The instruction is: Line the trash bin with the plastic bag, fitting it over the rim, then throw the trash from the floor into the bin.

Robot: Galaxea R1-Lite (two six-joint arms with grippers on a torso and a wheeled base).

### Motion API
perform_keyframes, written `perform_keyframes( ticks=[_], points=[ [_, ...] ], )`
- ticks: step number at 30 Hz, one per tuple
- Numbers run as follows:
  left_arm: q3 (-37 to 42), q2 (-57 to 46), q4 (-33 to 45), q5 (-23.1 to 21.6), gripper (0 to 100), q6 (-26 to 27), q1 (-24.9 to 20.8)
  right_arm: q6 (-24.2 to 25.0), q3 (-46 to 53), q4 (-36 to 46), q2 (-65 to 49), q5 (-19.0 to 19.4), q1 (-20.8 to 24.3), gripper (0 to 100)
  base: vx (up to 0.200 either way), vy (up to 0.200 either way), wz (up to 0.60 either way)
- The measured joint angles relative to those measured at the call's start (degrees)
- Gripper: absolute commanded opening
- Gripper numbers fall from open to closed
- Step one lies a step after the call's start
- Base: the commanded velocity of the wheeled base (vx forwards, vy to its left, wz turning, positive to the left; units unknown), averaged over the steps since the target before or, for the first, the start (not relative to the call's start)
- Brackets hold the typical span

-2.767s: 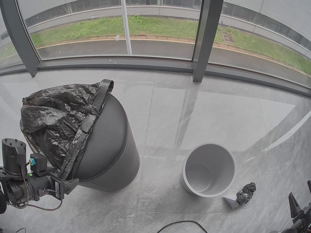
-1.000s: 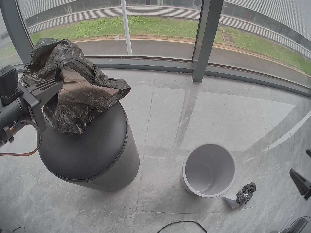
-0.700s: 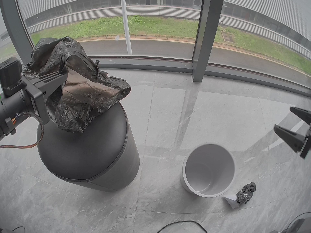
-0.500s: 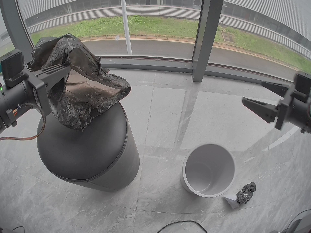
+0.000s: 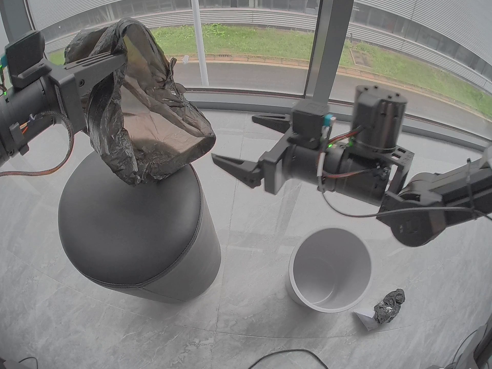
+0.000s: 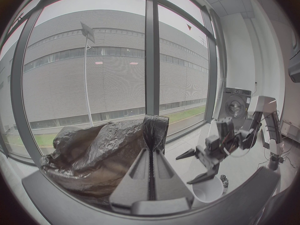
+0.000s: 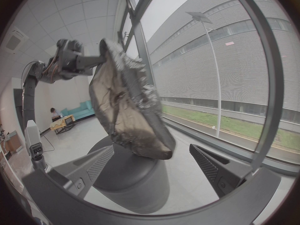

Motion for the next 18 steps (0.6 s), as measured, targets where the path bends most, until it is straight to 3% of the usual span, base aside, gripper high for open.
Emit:
perform_keyframes(
  ticks=[6,18],
  points=[
    [-1.1,1.1,-0.1,-0.8,0,0.0,0.0,-0.4,-1.7,-2.7,5.8,0.8,1.8,100,0.000,0.000,0.00],
    [-1.0,1.5,-0.3,-3.0,0,0.1,-0.8,-0.3,-4.9,-5.3,11.8,0.6,0.5,100,0.000,0.000,0.00]
  ],
)
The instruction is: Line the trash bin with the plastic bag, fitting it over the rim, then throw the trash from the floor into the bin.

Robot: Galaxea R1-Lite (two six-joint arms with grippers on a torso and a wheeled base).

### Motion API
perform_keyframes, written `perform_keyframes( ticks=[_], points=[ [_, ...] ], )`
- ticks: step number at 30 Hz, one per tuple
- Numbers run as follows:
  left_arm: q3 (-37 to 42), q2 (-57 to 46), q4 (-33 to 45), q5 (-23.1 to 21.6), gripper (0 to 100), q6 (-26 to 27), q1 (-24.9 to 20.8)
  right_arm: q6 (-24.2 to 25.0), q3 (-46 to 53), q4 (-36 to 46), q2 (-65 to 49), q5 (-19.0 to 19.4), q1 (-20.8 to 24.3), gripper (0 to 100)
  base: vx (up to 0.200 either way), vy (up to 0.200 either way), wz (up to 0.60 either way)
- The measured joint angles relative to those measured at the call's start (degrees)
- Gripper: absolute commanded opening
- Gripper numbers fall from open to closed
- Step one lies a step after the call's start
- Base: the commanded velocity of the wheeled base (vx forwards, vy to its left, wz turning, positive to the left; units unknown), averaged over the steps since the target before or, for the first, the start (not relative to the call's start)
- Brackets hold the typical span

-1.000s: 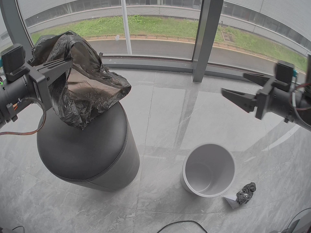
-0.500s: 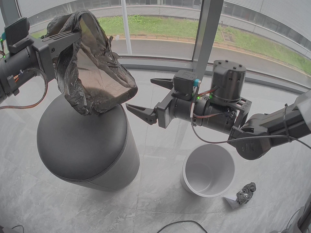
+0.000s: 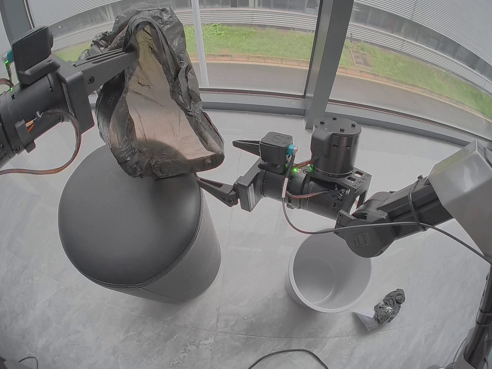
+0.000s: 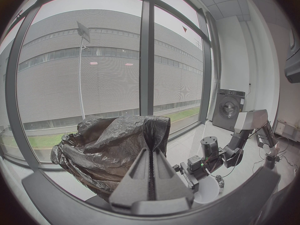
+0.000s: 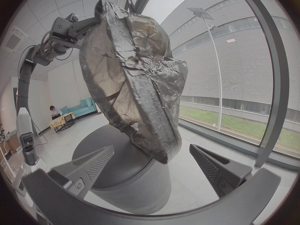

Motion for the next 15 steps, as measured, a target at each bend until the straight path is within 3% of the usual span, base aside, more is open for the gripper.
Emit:
perform_keyframes(
  ticks=[5,6,9,15],
  points=[
    [0.1,-0.4,0.0,-0.4,0,0.0,-0.1,0.0,-5.1,-0.4,3.1,-0.8,-0.6,100,0.000,0.000,0.00],
    [0.1,-0.5,0.0,-0.5,0,0.0,-0.1,0.1,-6.2,-0.6,3.9,-1.4,-0.8,0,0.000,0.000,0.00],
    [0.3,-1.0,0.0,-0.6,0,-0.1,-0.1,0.1,-8.3,-2.7,5.9,-3.3,-1.4,0,0.000,0.000,0.00],
    [0.5,-1.6,0.1,-0.7,0,-0.3,-0.1,1.1,-8.5,-3.6,7.1,-3.7,-2.0,0,0.000,0.000,0.00]
  ],
)
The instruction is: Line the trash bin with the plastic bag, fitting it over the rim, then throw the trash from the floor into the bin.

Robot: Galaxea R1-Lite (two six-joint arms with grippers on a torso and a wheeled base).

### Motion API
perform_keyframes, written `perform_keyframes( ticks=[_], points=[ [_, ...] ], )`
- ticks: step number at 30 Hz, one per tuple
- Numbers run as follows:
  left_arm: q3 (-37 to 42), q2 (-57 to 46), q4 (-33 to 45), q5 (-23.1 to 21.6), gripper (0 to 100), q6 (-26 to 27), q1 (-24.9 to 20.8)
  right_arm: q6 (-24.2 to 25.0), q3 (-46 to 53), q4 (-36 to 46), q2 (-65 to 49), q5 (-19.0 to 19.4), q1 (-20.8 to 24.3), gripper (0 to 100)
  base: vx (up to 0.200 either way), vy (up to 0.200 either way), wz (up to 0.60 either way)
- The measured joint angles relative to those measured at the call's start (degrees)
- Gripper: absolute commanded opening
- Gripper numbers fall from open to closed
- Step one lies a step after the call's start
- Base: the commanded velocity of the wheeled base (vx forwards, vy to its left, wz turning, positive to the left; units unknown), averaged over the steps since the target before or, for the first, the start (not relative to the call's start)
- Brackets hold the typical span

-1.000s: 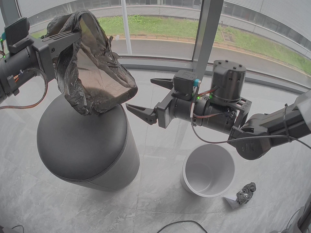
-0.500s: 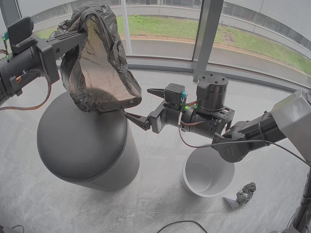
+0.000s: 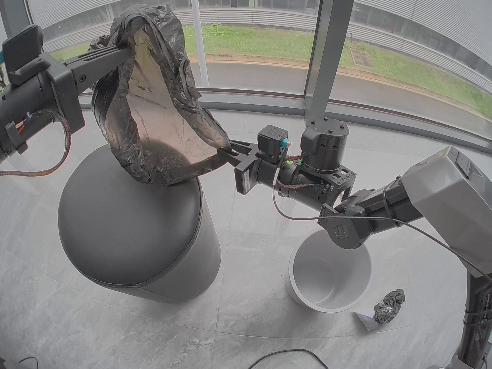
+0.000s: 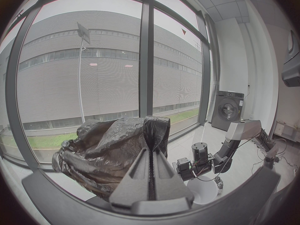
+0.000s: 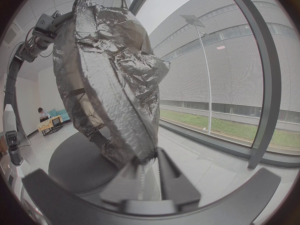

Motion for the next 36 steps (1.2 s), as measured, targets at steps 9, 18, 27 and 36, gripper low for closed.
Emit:
perform_keyframes(
  ticks=[9,18,27,36],
  points=[
    [0.8,0.5,-0.1,-0.4,0,-2.5,0.0,0.4,7.1,0.5,-6.8,0.2,0.0,0,0.000,0.000,0.00],
    [0.1,4.9,-0.4,-6.3,0,-7.8,0.7,3.6,18.3,8.3,-23.7,0.1,0.0,0,0.000,0.000,0.00],
    [-4.7,16.8,-8.2,-14.4,0,-11.9,1.0,7.8,29.8,14.0,-40.0,-6.4,0.9,0,0.000,-0.089,0.00],
    [-5.3,24.1,-10.1,-16.6,0,-13.5,-2.0,8.5,35.4,14.5,-46.7,-7.7,2.7,0,0.000,-0.200,0.00]
  ],
)
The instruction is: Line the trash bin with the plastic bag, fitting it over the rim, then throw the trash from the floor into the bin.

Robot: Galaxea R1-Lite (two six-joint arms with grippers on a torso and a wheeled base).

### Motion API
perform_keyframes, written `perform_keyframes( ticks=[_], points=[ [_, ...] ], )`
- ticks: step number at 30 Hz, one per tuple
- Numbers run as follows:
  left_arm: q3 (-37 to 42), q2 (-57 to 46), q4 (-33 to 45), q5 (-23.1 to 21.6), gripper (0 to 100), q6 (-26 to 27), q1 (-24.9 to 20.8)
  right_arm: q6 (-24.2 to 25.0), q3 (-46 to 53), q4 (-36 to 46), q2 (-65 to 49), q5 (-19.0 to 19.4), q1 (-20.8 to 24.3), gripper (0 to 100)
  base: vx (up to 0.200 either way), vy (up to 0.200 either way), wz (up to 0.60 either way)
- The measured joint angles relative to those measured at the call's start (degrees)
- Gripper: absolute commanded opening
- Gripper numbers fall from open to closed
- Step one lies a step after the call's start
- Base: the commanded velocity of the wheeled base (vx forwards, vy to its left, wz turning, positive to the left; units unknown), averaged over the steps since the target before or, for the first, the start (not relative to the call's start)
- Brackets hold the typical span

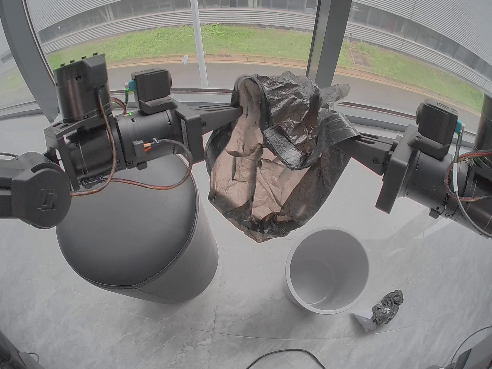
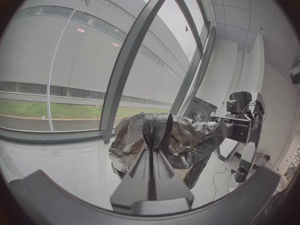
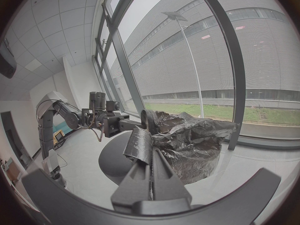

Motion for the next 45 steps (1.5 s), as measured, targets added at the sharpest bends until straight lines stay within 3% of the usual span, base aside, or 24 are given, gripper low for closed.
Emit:
perform_keyframes(
  ticks=[11,20,29,33,40,45],
  points=[
    [2.7,2.3,-0.5,-0.1,0,-0.2,-0.7,0.0,2.2,0.0,-2.1,0.1,1.0,0,0.000,-0.200,0.00],
    [11.2,1.0,-0.7,-0.3,0,-4.0,-1.7,0.9,6.4,0.0,-2.5,0.5,1.7,0,0.000,0.000,0.00],
    [21.9,-2.5,-0.9,-1.7,0,-16.3,-2.6,8.1,9.7,6.2,-3.0,0.5,4.9,0,0.000,0.000,0.00],
    [27.2,-3.9,-1.3,-3.0,0,-18.5,-2.6,10.7,9.9,12.3,-3.8,0.6,6.1,0,0.000,0.000,0.00],
    [35.5,-5.4,-2.3,-6.5,0,-20.9,-2.3,19.5,10.0,20.2,-4.9,1.1,8.6,0,0.000,0.000,0.00],
    [38.0,-4.6,-2.6,-9.6,0,-21.7,-1.8,23.0,10.2,22.4,-4.2,2.6,9.0,0,0.000,0.000,0.00]
  ],
)
